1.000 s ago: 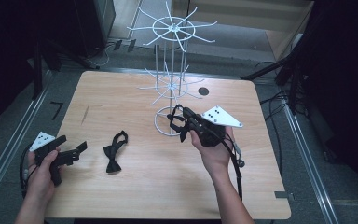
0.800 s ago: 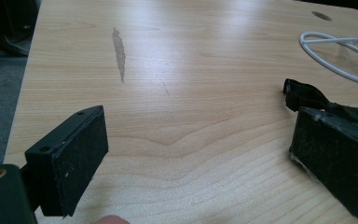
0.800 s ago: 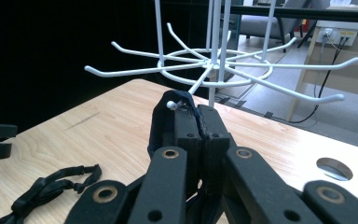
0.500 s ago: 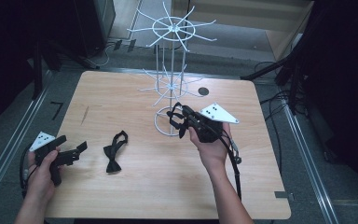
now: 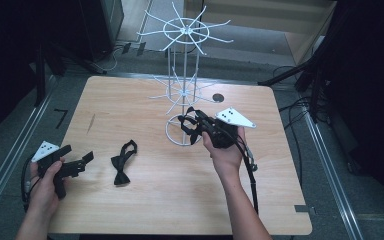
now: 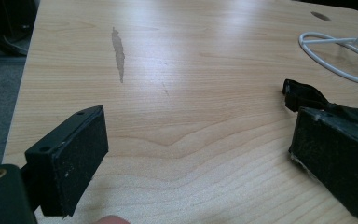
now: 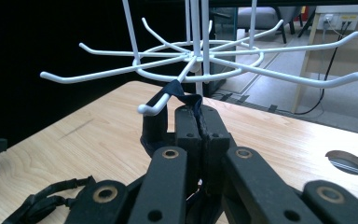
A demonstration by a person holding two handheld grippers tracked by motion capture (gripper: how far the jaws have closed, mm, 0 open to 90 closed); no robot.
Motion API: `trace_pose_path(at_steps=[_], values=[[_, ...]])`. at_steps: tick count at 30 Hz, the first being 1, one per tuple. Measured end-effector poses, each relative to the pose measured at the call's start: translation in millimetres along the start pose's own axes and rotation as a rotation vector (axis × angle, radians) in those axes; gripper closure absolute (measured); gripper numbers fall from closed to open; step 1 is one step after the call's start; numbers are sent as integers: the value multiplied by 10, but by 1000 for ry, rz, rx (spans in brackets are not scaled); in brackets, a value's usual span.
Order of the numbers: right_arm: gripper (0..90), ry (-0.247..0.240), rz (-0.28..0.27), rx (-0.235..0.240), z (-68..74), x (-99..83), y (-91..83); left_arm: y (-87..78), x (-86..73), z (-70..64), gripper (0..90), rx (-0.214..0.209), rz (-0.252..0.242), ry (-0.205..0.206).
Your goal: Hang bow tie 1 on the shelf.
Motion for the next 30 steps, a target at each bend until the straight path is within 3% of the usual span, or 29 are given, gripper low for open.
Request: trace_pose_path(at_steps=[6,13,20,30], values=[[893,35,-3,11,-31,-28,68,0,1,1,42,-1,1,1],[873,43,-8,9,-47,-55,89,-1,0,-1,42,-1,1,3],[579,67,-13,-14,-74,-142,28,0,0,1,42,-2,2,3],[495,62,-1,-12,-96,-239,-90,0,0,-5,42,2,1,6]])
Point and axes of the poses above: each handheld gripper's, and its own axes: y roughly forward along the jaws, x roughly out of its top, z roughly to its left, the point moved 1 cm from there along y, roughly forward along the jaws, and after that the axes turned 2 degrees about z, right-handed, at the moved point
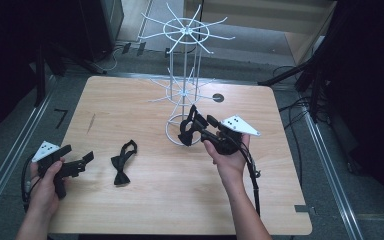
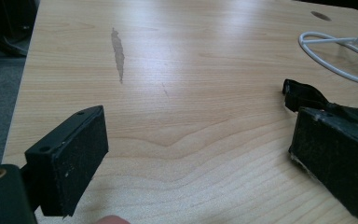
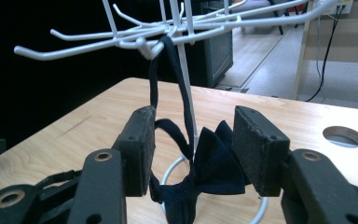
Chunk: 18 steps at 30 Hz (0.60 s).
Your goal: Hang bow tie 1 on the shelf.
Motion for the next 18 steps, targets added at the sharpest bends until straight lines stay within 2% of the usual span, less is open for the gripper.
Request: trace_pose_path(at_steps=[7,17,18], values=[[477,5,7,7,34,-66,-57,-1,-1,-3,42,-4,2,1],[473,10,25,34,152,-230,-77,3,1,-2,42,-5,2,-2],[472,1,39,39,181,-264,-71,1,0,-3,42,-4,1,0]])
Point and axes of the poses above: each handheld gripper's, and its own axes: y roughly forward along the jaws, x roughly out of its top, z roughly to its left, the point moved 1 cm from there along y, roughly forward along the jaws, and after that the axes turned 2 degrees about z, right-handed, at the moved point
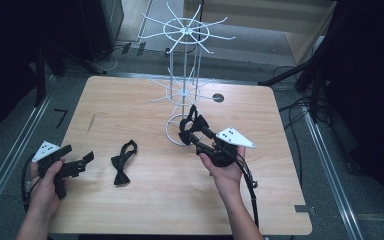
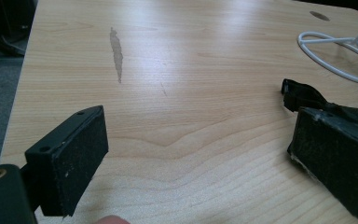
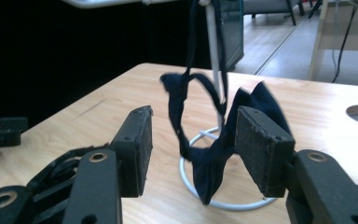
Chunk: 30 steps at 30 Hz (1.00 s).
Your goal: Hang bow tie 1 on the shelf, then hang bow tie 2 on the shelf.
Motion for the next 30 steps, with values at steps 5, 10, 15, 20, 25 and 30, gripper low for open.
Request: trace_pose_path(at_steps=[5,10,15,20,25,30], values=[[471,-2,9,14,62,-51,8,2,2,3,42,-2,2,-4],[472,-1,27,26,113,-98,35,2,1,0,42,-3,0,0],[474,-2,34,32,153,-112,54,5,3,3,42,-5,1,-3],[497,-11,50,50,215,-142,98,12,6,-3,42,-5,4,0],[513,-39,70,74,326,-169,164,12,6,-4,42,-6,1,0],[517,-54,86,99,448,-178,235,10,5,-3,42,-5,0,1]])
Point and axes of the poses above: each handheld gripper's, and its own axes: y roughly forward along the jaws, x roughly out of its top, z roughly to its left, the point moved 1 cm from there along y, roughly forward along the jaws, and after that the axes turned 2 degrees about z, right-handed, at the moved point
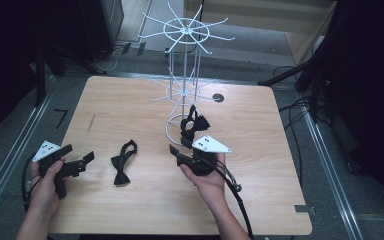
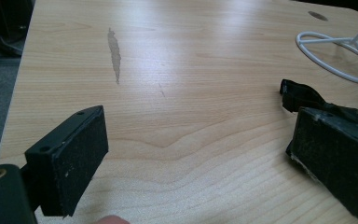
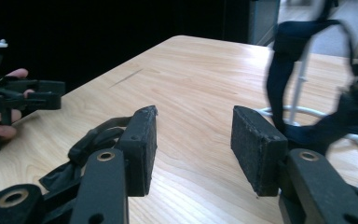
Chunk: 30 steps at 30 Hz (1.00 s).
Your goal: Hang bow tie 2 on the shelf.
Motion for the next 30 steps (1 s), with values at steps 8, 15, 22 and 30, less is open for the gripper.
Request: trace_pose_path(at_steps=[8,15,22,30], values=[[522,-16,27,35,202,-10,177,-2,0,1,42,0,1,2],[525,-18,60,59,334,-50,323,3,4,12,42,-3,-4,-5],[526,-14,83,81,459,-98,482,4,5,12,42,-4,-5,-7],[525,-16,109,99,613,-175,649,5,5,13,42,-3,-5,-7]])
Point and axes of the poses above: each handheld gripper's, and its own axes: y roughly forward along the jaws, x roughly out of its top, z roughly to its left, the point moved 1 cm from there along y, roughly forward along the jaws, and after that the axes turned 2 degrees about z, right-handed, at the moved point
